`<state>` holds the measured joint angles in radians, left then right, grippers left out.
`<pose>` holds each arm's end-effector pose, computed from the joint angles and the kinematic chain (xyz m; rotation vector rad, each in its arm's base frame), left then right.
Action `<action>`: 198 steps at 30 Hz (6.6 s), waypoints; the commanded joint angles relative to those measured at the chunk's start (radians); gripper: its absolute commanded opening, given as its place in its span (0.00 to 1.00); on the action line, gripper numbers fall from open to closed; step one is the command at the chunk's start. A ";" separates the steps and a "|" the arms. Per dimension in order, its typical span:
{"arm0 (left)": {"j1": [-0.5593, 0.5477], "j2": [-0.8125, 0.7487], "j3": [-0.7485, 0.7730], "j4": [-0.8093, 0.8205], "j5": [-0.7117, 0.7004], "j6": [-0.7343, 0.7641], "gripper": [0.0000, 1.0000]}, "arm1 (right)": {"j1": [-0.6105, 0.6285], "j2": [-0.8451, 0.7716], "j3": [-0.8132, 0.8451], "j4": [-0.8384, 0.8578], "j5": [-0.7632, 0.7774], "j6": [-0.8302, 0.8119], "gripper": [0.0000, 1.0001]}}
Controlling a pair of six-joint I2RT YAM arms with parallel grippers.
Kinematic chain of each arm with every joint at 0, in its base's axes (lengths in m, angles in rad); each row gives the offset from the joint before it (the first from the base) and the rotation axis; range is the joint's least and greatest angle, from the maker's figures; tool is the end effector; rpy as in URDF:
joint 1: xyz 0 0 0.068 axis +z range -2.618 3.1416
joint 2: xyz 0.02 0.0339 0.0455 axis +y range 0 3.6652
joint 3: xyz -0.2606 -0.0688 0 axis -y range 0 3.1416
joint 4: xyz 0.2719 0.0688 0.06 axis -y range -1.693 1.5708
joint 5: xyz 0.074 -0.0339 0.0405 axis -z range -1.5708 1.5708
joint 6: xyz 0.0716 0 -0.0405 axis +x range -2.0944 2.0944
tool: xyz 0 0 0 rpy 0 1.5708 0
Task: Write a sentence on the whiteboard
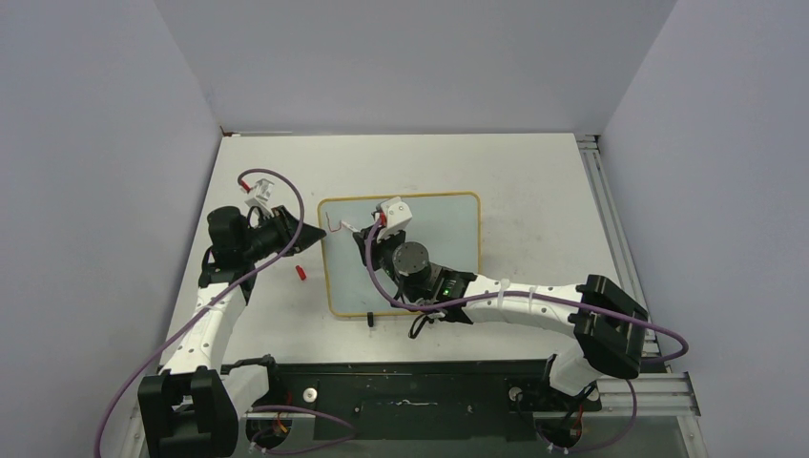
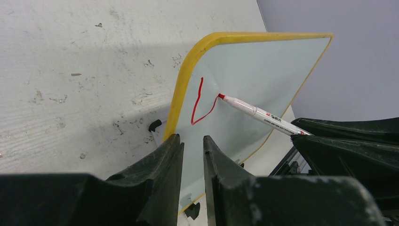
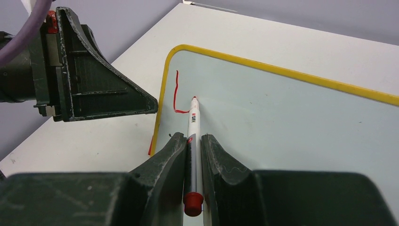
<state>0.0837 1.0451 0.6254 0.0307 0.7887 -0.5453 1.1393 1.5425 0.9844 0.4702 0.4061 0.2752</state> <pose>0.2804 -0.0274 0.2357 -0.0840 1.9864 -1.0696 0.1990 0.3645 0.2686 -0.4146 1.6533 0.7345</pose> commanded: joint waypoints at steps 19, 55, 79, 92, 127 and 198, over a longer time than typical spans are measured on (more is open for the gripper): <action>-0.004 0.021 0.053 -0.008 0.004 0.018 0.24 | -0.020 -0.010 0.060 0.036 0.011 -0.013 0.05; -0.015 0.049 0.057 -0.046 0.000 0.024 0.29 | -0.021 0.011 0.067 0.033 0.010 -0.017 0.05; -0.017 0.046 0.054 -0.012 0.007 0.020 0.22 | -0.019 -0.053 -0.048 0.003 0.049 0.028 0.05; -0.019 0.047 0.053 -0.012 0.007 0.021 0.22 | 0.003 -0.077 -0.088 -0.013 0.056 0.043 0.05; -0.025 0.053 0.057 -0.018 0.006 0.027 0.19 | -0.020 -0.087 -0.031 0.012 0.108 -0.009 0.05; -0.023 0.061 0.068 -0.073 -0.022 0.050 0.19 | -0.035 -0.159 -0.095 -0.038 0.004 0.025 0.05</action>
<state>0.0643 1.1030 0.6422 -0.0502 0.7528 -0.5125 1.1114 1.3727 0.8825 0.3897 0.4137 0.2852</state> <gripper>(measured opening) 0.193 0.153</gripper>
